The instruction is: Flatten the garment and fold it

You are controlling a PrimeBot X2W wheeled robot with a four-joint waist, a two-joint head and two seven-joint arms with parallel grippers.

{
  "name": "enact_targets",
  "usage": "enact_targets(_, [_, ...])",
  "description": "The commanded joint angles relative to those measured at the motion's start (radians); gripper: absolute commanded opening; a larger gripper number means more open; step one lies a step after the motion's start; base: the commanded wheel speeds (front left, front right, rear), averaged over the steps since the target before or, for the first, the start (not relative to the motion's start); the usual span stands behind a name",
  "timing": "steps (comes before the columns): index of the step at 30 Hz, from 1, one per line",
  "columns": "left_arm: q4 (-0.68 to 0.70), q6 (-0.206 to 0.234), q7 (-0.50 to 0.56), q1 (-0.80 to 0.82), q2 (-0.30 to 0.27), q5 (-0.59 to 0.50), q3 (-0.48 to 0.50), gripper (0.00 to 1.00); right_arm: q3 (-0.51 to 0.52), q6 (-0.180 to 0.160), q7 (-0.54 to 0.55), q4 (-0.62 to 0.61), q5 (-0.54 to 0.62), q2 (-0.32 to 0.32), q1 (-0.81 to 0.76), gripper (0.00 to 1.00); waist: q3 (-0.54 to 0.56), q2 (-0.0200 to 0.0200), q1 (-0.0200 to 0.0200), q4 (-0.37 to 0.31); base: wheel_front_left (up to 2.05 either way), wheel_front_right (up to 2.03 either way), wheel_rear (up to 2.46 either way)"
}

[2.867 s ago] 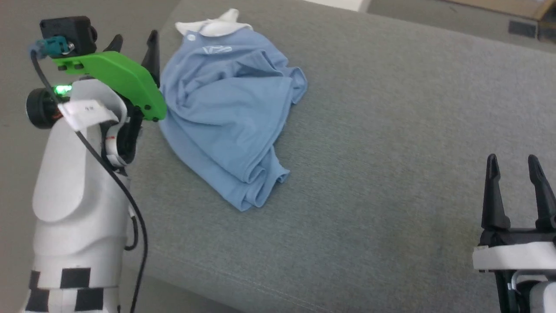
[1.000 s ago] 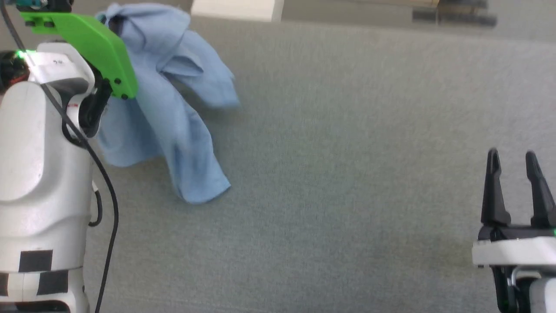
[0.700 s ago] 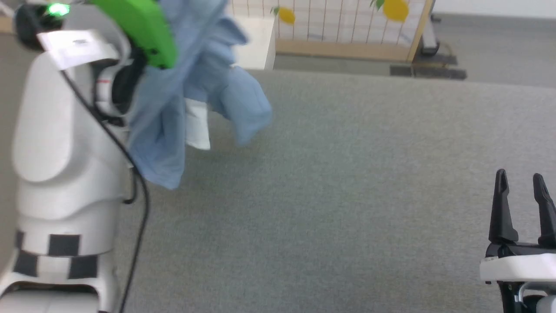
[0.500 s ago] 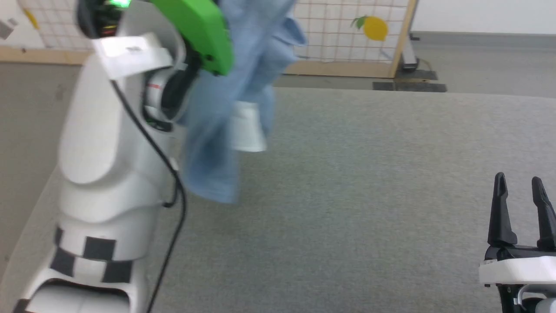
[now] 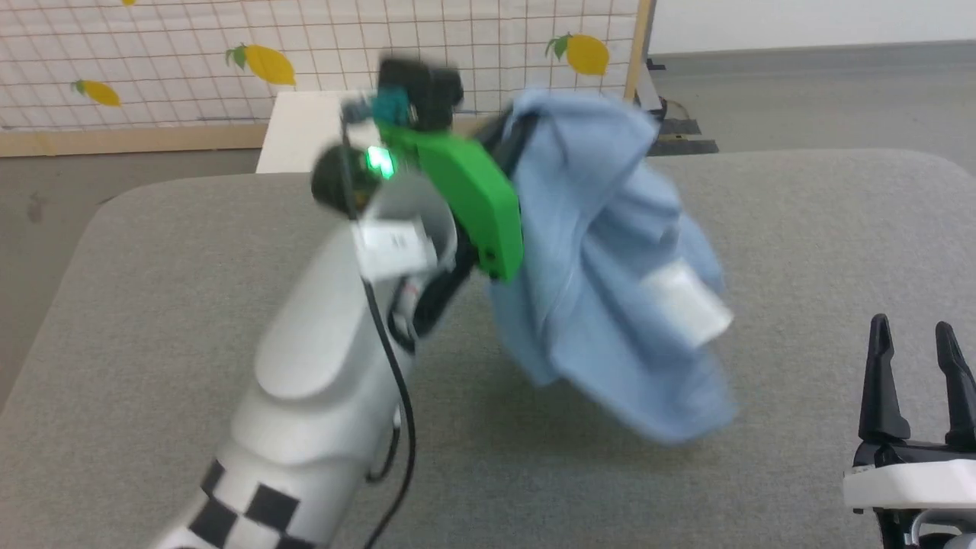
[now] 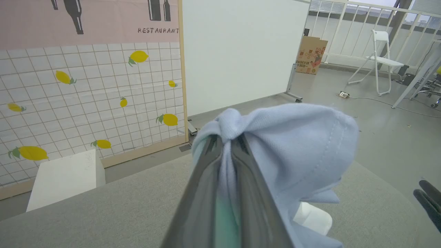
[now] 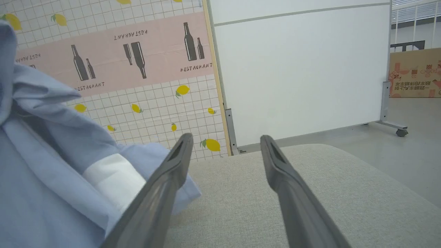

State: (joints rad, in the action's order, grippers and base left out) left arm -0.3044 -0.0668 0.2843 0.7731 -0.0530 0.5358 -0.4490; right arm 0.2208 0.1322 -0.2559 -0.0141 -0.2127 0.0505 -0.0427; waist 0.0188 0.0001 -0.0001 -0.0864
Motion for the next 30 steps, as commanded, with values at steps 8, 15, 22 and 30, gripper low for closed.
enact_targets(8, [-0.230,0.058,-0.160,-0.163,0.002,0.003,-0.149,0.00,-0.018,-0.002,-0.006,0.000,-0.015,0.000,0.017,1.00,-0.045,-0.0001,0.0001,-0.028,0.00,0.00,0.00])
enact_targets(15, [-0.386,0.077,-0.189,-0.208,0.003,0.057,-0.257,0.00,-0.017,-0.002,-0.006,0.005,-0.010,0.000,0.033,1.00,-0.076,-0.0001,0.0001,-0.015,0.00,0.00,0.00])
enact_targets(22, [-0.414,0.094,-0.247,-0.153,0.003,0.131,-0.314,1.00,-0.007,-0.002,-0.006,0.010,0.002,0.000,0.042,1.00,-0.075,-0.0001,0.0001,0.038,0.00,0.00,0.00])
enact_targets(30, [-0.334,0.101,-0.383,-0.130,-0.003,0.171,-0.283,1.00,-0.003,-0.002,-0.006,0.011,0.001,0.000,0.030,1.00,-0.043,-0.0001,0.0001,0.081,0.00,0.00,0.00])
